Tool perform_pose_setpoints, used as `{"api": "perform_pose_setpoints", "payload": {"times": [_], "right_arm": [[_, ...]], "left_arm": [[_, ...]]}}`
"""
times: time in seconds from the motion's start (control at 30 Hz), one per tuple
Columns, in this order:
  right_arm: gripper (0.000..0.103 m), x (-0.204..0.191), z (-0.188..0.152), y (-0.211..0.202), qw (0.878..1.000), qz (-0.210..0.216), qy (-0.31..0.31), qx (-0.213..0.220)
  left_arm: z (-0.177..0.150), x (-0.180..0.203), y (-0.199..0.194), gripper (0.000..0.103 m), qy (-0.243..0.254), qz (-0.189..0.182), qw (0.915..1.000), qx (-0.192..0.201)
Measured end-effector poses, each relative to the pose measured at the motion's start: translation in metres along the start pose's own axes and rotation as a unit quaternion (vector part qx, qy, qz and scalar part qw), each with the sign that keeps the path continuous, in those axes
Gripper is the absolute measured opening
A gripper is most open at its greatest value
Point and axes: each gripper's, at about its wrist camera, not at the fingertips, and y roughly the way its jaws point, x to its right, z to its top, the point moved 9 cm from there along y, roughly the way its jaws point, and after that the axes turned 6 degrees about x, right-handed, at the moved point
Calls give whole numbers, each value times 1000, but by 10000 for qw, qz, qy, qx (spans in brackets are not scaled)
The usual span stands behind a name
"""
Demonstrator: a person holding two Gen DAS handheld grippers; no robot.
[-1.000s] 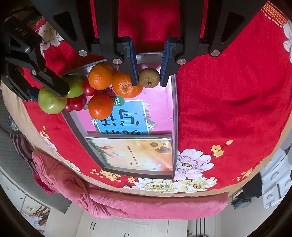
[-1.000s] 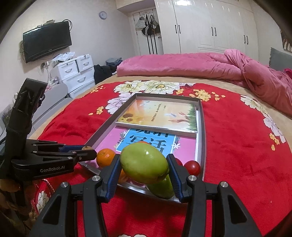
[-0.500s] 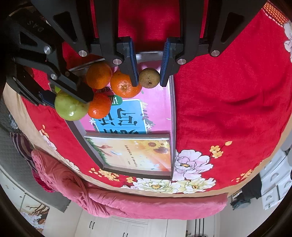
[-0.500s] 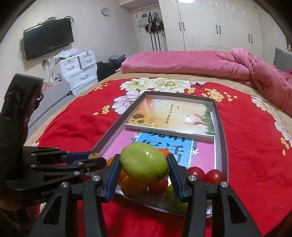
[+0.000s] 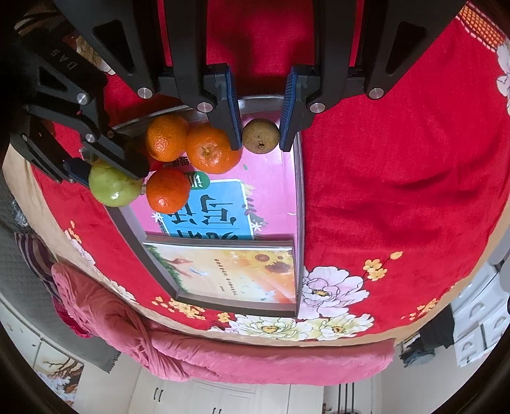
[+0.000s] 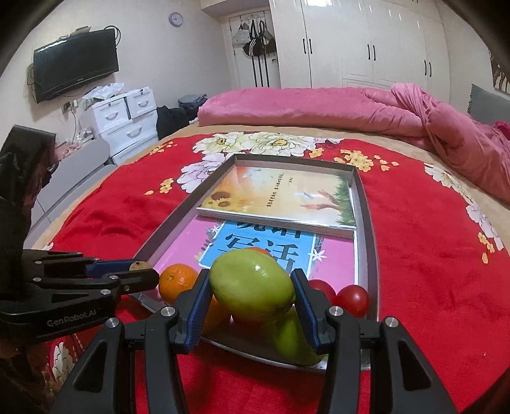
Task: Organize fruits
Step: 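Carry the kiwi and the green pear over the tray onto the workbook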
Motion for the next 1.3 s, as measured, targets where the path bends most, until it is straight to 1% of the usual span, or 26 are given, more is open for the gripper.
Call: {"api": "perform_pose_setpoints", "payload": {"times": [0.33, 0.73, 1.3], "right_arm": [[50, -10, -2, 3, 9999, 53, -90, -17], [50, -8, -5, 7, 9999, -32, -59, -135], [51, -9, -7, 5, 9999, 75, 14, -129]], "left_arm": [[0, 0, 1, 24, 14, 3, 10000, 10], [-1, 0, 0, 24, -12, -57, 10000, 28], [-2, 0, 0, 24, -22, -74, 10000, 21]]}}
